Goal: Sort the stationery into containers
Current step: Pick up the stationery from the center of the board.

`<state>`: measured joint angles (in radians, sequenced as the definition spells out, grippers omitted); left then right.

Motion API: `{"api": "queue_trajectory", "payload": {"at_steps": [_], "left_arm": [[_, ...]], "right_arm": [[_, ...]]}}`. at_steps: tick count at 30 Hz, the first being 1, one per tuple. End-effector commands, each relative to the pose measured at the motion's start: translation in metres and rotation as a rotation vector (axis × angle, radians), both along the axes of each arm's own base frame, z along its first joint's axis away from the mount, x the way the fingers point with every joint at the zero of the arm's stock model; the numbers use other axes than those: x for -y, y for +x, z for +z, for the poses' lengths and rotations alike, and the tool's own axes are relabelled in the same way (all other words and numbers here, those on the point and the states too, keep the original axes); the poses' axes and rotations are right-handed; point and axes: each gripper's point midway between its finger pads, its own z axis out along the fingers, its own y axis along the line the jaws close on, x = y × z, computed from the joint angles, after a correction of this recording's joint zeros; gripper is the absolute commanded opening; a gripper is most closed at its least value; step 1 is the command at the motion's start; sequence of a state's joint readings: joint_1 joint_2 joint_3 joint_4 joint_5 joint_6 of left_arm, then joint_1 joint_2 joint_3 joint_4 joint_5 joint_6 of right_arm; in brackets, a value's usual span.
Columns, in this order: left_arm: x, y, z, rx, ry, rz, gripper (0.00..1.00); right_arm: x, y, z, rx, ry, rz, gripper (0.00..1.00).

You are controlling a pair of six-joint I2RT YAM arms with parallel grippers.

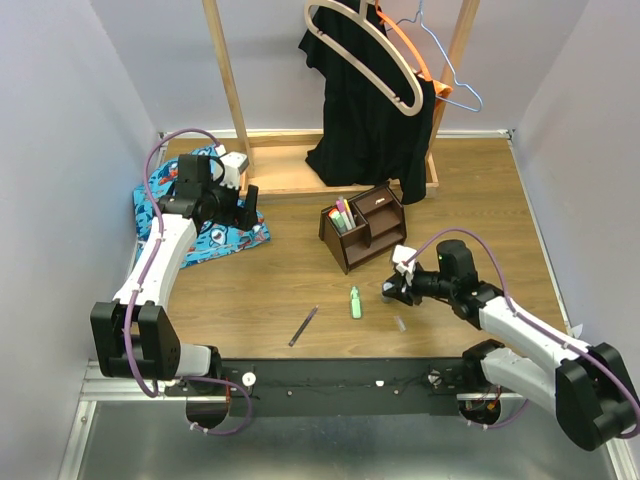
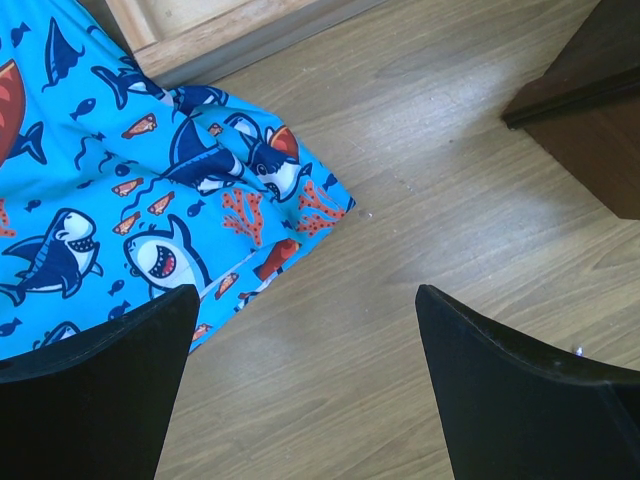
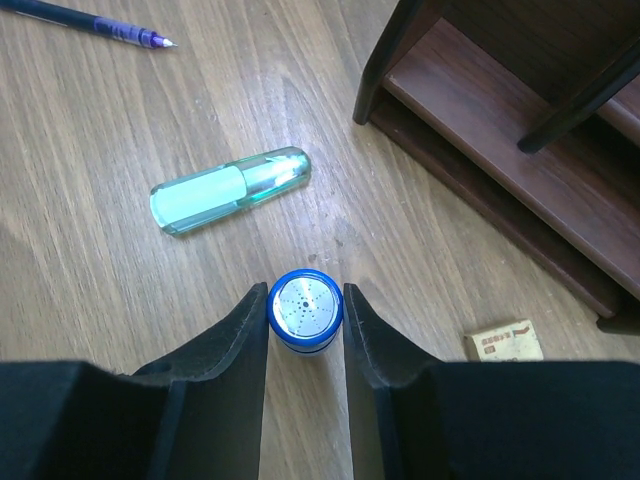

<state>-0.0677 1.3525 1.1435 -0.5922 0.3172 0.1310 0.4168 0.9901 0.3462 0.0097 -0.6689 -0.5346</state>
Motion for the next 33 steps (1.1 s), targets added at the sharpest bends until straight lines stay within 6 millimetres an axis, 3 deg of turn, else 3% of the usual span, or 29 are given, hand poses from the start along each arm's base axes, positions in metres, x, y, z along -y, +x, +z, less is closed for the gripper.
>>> {"api": "queue_trajectory", "payload": {"at_steps": [1,6,9,13,17,20,29,33], "left_arm": [[-0.001,-0.003,-0.004,-0.009,0.018,0.000,0.99],[-0.002,-0.003,-0.009,-0.020,0.027,-0.003,0.99],[-0.004,-0.005,-0.014,-0.032,0.033,0.001,0.99],[-0.003,-0.007,-0.019,-0.052,0.032,-0.003,0.99],[-0.004,-0.003,-0.017,-0.045,0.039,-0.004,0.99],[-0.005,0.000,-0.017,-0.039,0.046,-0.001,0.99],[-0.002,0.005,-0.010,-0.021,0.027,-0.002,0.99],[-0.002,0.008,0.001,0.012,0.029,0.003,0.99]], "right_arm": [[0.002,0.002,-0.010,-0.011,-0.002,-0.015,0.01],[0.000,0.006,-0.013,-0.015,-0.020,-0.002,0.01],[0.001,-0.002,-0.029,-0.056,-0.047,0.040,0.01],[0.001,0.002,-0.037,-0.116,-0.086,0.030,0.01],[0.017,-0.005,-0.061,-0.213,-0.200,0.002,0.01],[0.023,-0.014,-0.066,-0.213,-0.223,0.018,0.01],[0.022,-0.014,-0.061,-0.203,-0.219,0.037,0.01],[0.008,0.009,-0.024,-0.117,-0.150,0.017,0.01]]}}
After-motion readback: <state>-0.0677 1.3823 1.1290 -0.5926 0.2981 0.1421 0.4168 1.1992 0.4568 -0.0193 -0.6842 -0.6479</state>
